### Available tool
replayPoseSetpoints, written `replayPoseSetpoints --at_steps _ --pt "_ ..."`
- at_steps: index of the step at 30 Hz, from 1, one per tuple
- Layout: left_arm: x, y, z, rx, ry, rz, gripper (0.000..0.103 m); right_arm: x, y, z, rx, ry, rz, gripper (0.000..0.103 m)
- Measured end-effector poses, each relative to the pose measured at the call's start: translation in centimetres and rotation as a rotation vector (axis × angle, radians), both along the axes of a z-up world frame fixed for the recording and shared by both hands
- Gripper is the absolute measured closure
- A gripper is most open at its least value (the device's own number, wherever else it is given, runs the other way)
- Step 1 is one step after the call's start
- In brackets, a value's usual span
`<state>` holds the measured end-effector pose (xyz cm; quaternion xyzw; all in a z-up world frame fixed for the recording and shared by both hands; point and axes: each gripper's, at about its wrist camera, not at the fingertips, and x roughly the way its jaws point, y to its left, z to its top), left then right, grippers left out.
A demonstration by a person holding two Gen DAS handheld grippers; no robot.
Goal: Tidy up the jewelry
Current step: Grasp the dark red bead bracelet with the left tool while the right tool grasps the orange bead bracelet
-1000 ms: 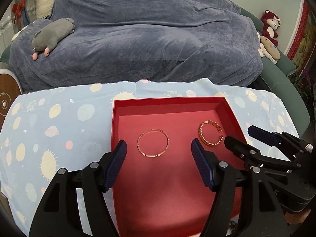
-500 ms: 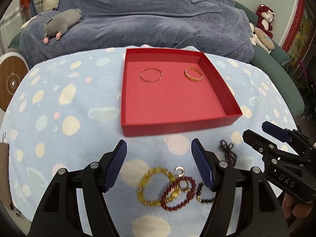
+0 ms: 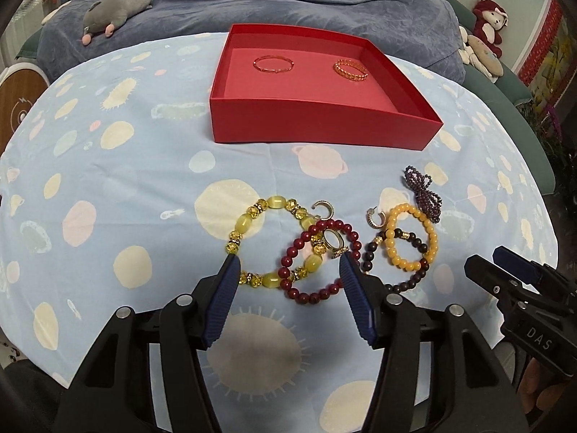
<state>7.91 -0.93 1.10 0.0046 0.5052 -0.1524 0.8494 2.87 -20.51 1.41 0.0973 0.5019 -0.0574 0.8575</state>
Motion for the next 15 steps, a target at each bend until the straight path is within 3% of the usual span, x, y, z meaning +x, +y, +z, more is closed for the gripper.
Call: replayPoseSetpoints --at_steps 5,10,15 --pt "0.9 -0.1 -1.0 -0.035 0.029 -0.006 0.065 0.3 -0.1 -0.3 0.012 0.006 -0.004 0.045" --pt "1.5 -0.2 -1.7 -0.076 0.065 -0.014 0.094 1.0 -0.1 -0.8 0.035 0.014 -0.010 0.045" --pt "1.1 0.0 -1.3 -0.068 0.051 -0.017 0.095 2.2 0.3 -1.3 0.042 0.019 -0.010 0.048"
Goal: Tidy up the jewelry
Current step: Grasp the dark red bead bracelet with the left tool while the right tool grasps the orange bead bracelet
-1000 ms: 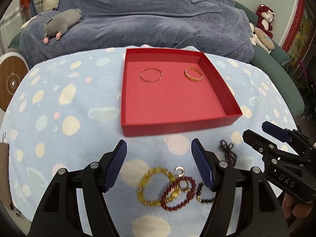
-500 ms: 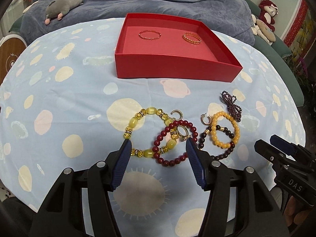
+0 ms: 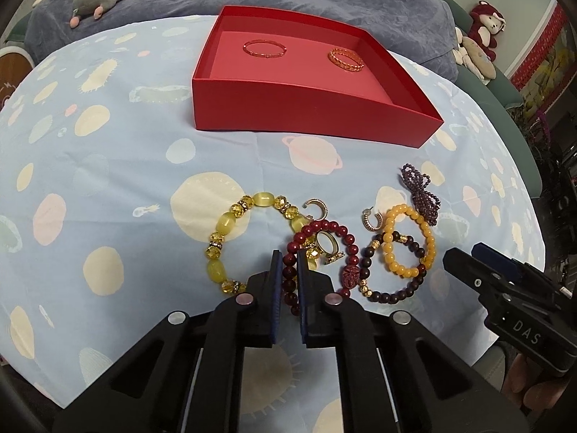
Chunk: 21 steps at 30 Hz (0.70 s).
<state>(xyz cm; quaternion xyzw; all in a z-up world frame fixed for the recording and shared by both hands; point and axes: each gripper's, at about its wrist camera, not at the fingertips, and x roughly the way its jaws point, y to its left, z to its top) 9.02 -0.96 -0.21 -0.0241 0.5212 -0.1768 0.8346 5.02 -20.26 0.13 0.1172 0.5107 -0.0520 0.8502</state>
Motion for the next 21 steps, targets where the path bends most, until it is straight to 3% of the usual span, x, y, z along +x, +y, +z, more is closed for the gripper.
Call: replayPoseSetpoints --at_steps 10,21 --pt "-0.5 0.4 0.8 -0.019 -0.001 0.016 0.095 2.0 0.4 -1.4 0.024 0.028 -0.004 0.073" --pt "-0.5 0.0 0.2 -0.003 0.018 0.015 0.095 1.7 0.7 -1.7 -0.020 0.024 0.031 0.082"
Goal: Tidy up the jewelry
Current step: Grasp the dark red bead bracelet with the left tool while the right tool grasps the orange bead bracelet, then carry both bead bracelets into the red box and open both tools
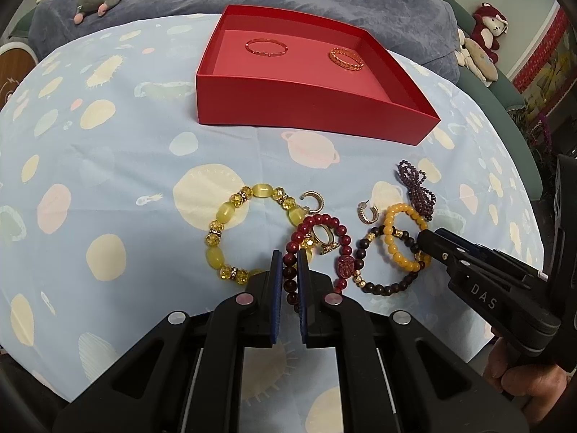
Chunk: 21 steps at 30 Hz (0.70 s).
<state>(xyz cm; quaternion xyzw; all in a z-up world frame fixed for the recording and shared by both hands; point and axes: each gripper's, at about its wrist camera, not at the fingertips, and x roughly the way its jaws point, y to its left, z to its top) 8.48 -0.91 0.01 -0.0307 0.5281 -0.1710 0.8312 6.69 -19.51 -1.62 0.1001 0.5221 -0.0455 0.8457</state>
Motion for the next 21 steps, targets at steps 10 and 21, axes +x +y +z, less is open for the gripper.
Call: replayPoseSetpoints --at_steps 10,21 --pt "-0.2 0.2 0.5 -0.015 0.001 0.002 0.095 -0.6 -0.2 0.8 0.002 -0.015 0.025 0.096" --pt "-0.5 0.3 4.9 -0.060 -0.032 -0.022 0.095 -1.3 -0.2 5.9 0.021 -0.108 0.071 0.096"
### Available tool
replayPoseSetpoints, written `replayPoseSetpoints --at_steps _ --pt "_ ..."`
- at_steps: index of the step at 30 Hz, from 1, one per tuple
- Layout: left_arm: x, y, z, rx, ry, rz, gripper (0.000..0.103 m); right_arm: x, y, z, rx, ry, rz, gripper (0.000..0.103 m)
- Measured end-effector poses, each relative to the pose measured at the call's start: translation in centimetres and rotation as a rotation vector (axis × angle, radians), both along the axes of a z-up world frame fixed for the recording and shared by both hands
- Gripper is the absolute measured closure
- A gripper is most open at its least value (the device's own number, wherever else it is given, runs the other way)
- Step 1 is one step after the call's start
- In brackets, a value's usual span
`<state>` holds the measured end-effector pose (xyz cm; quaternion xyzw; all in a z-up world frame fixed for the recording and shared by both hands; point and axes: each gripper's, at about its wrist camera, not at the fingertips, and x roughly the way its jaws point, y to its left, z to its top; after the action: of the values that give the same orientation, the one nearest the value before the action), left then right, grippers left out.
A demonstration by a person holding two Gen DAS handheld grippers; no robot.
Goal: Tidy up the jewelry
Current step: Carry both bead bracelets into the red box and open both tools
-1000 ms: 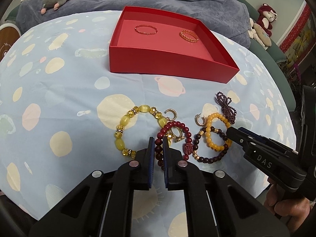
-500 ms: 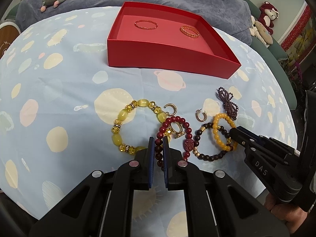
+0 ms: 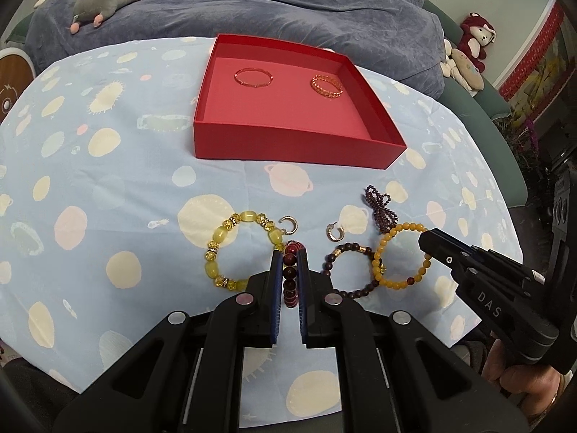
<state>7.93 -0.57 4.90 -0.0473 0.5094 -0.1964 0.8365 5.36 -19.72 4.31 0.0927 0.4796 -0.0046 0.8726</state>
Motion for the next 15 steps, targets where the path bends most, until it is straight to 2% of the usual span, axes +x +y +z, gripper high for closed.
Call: replayPoseSetpoints --at_steps 8,15 --pt "1.6 -1.1 3.9 -0.012 -0.050 -0.047 0.095 2.0 -0.4 3.7 0.009 -0.066 0.026 0.096" --pt "6.5 -3.1 6.8 -0.044 -0.103 -0.095 0.095 7.3 -0.8 6.2 0.013 -0.116 0.059 0.096"
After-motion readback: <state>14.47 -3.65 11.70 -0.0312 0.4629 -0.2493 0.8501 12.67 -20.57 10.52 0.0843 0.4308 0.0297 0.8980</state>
